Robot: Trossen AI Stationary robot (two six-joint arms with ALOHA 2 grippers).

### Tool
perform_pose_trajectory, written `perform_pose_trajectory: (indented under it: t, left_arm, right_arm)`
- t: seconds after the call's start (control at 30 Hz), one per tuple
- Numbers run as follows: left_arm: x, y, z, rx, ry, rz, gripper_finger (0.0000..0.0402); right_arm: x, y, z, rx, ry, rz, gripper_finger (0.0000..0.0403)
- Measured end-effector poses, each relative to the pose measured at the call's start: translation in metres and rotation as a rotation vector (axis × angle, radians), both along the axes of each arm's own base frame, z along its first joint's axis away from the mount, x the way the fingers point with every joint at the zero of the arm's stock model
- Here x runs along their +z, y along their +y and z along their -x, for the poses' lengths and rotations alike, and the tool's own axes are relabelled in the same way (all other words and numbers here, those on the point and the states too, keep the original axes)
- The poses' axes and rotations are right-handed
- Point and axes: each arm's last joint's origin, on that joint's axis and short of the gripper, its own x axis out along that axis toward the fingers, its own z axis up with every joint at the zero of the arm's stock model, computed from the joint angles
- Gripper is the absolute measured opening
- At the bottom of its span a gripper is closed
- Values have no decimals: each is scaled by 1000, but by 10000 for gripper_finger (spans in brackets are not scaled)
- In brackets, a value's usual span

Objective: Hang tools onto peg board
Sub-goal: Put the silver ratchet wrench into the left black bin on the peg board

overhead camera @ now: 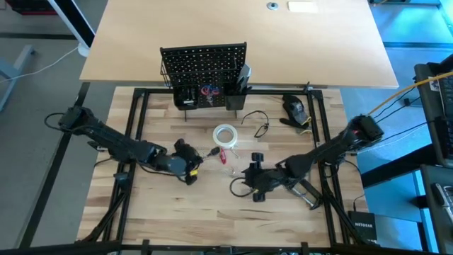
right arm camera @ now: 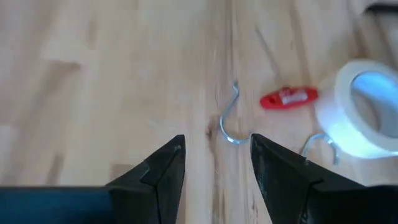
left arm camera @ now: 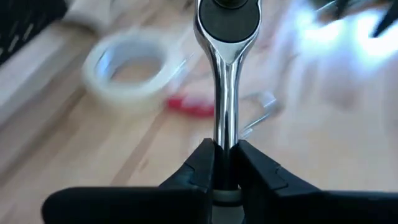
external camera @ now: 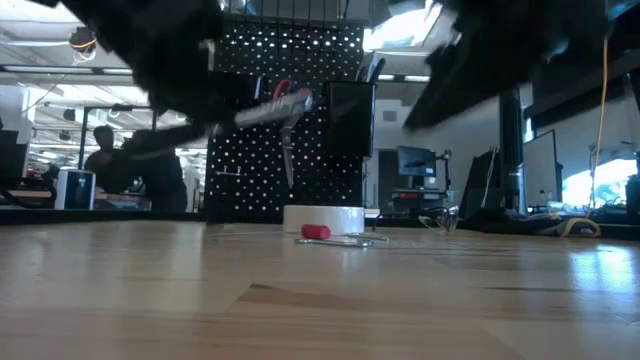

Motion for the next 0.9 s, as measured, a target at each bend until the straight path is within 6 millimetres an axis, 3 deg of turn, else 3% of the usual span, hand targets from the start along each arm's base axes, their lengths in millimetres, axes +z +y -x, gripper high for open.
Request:
perform_pose_trajectory:
  t: [0.23,0.47,0.67,0.9]
  left_arm:
    - [35,-26,-7,-241,-294,-110,36]
    - [59,-34,-11,-417,-505,-188,40]
    - [81,-25,-16,-467,-709,-262,34]
    - [95,-4,-19,-385,-829,-261,39]
  right_arm:
    - [46,12,17,47,-227,14,182]
    - [59,12,10,81,-354,14,182]
    - [67,13,9,130,-415,28,182]
    - [87,9,15,124,-519,100,182]
